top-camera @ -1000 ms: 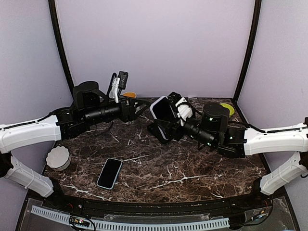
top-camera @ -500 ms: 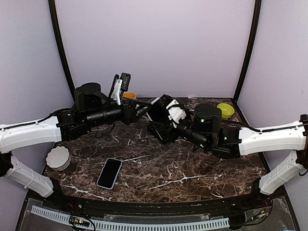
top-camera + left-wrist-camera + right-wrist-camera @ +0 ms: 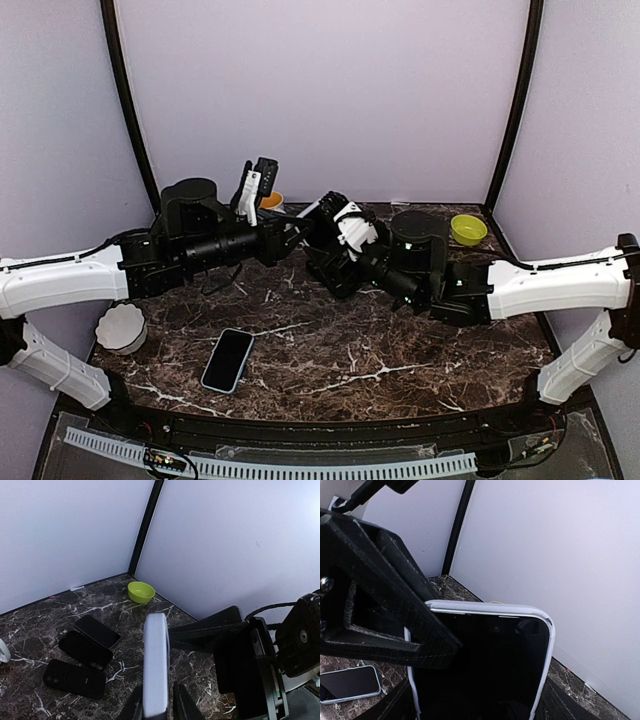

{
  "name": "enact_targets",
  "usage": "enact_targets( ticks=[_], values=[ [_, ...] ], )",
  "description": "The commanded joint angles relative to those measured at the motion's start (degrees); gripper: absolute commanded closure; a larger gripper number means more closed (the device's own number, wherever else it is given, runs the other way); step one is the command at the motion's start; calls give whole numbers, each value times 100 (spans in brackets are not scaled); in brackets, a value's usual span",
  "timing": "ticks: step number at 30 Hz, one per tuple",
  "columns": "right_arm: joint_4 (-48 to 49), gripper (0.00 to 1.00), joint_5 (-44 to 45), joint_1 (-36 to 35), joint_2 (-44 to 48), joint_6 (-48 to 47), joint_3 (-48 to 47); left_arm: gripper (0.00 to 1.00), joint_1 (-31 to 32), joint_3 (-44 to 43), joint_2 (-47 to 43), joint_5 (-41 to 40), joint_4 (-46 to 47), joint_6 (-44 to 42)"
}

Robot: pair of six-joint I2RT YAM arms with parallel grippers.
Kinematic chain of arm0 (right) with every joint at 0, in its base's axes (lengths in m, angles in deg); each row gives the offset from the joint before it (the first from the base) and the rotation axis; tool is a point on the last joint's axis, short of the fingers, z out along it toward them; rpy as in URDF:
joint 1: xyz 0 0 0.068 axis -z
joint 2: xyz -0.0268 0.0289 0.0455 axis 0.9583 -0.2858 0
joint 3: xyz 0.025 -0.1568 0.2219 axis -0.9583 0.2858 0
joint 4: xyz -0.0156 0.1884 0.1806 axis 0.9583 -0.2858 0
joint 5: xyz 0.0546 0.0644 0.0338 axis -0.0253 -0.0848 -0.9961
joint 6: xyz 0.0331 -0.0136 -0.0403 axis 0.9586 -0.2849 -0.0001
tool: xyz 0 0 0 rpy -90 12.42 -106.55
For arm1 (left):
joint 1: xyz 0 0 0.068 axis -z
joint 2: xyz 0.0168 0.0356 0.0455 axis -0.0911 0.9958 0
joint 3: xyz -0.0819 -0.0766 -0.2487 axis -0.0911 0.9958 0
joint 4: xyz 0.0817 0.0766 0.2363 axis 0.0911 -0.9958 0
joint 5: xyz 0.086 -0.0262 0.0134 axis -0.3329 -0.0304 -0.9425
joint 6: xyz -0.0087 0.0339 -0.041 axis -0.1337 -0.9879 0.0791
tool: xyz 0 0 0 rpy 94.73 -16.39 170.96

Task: Take the phone out of the phone case
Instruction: Pass from the right arm to the left

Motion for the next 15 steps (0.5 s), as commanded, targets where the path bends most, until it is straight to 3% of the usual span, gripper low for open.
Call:
enact_targets(
  ticks=[1, 5, 7, 13, 15],
  values=[
    [331, 59, 175, -106, -30, -95, -315, 80, 119, -226, 45, -467, -51, -303],
    [298, 59, 271, -129, -72, -122, -368, 88, 207, -316, 121, -673, -139, -445],
    [294, 59, 329, -133, -82, -128, -391, 99, 244, -369, 153, -771, -216, -507],
    [359, 58, 647, -138, -85, -116, -390, 100, 356, -499, 206, -1057, -388, -624],
    [324, 49, 829, -138, -83, -10, -400, 100, 373, -521, 184, -1115, -387, -719]
  ],
)
